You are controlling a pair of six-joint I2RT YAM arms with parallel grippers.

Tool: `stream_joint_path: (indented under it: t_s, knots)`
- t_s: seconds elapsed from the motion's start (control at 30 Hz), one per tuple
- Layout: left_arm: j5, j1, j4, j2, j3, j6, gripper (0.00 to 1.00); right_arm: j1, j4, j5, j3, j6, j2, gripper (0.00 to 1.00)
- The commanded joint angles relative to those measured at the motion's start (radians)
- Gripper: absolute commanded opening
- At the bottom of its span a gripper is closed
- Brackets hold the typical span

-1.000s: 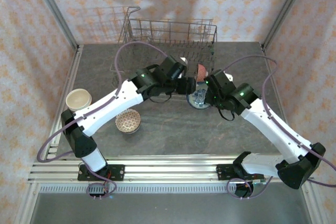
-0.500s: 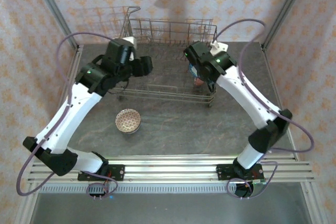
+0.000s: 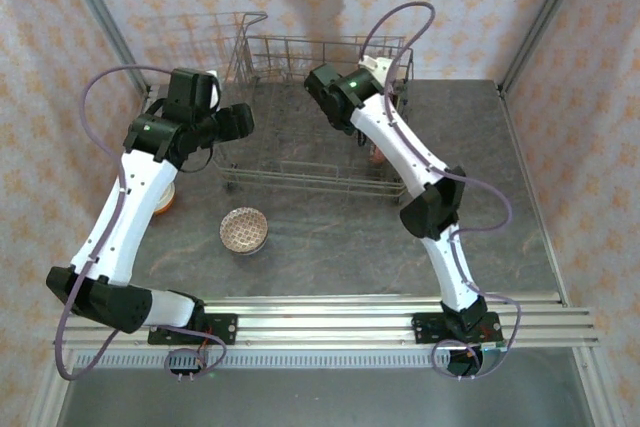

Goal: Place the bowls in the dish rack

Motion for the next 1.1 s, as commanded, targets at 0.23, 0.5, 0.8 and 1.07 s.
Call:
stream_joint_path:
  t_s: [0.23,0.5,0.8,1.07]
  knots:
    - [0.091,0.027,0.02,0.017,-0.042,0.058,0.75,0.03,-0.213,0.198,0.057,0.129,0.075,0.0]
    - [0.13,0.112,0.002,0.022,-0.048,0.112,0.76,0.044,-0.213,0.204,0.035,0.135,0.092,0.0]
    - [0.187,0.173,-0.025,0.117,-0.021,0.159,0.76,0.046,-0.211,0.182,0.033,0.066,0.091,0.0]
    - [0.137,0.173,-0.052,0.247,0.076,0.2,0.76,0.046,-0.212,0.171,0.03,0.057,0.07,0.0]
